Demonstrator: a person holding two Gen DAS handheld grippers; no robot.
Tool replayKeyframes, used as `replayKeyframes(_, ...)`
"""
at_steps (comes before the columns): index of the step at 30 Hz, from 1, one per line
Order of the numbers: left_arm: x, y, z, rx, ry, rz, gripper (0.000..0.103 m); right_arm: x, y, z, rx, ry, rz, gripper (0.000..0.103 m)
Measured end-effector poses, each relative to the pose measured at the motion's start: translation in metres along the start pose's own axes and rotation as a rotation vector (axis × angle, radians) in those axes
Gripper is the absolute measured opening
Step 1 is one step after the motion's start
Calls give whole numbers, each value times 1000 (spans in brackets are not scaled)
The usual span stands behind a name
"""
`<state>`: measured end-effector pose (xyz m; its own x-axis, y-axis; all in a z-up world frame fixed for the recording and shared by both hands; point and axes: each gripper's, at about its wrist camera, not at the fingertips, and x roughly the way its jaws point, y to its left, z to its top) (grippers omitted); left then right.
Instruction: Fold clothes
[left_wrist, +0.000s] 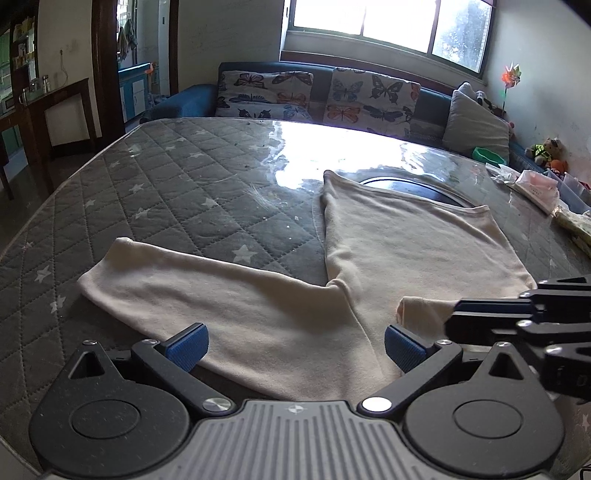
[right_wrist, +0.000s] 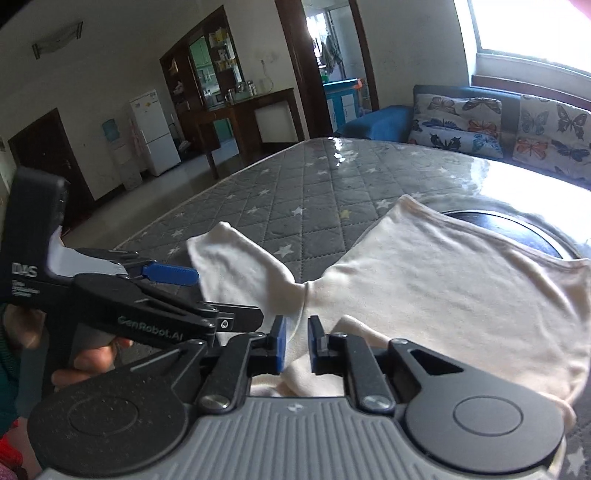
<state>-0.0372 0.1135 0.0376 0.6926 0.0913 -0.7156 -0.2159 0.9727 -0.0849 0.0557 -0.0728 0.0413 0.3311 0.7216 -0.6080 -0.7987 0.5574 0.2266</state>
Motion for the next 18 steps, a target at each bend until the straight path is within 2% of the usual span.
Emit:
replayKeyframes(4, 3, -12, 1, 34, -7, -40, 101, -17, -14, -5, -6, 0, -61, 12)
replayKeyframes(9, 11, -31, 3, 81, -12, -101, 91, -43, -50, -30, 37, 37, -195, 13)
replayKeyframes(12, 17, -41, 7, 100, -16, -132, 89, -55, -69, -40, 59, 40, -267, 13)
replayKeyframes(18, 35, -60, 13, 137, -13, -178, 70, -62, -91, -45, 94, -3, -333, 12)
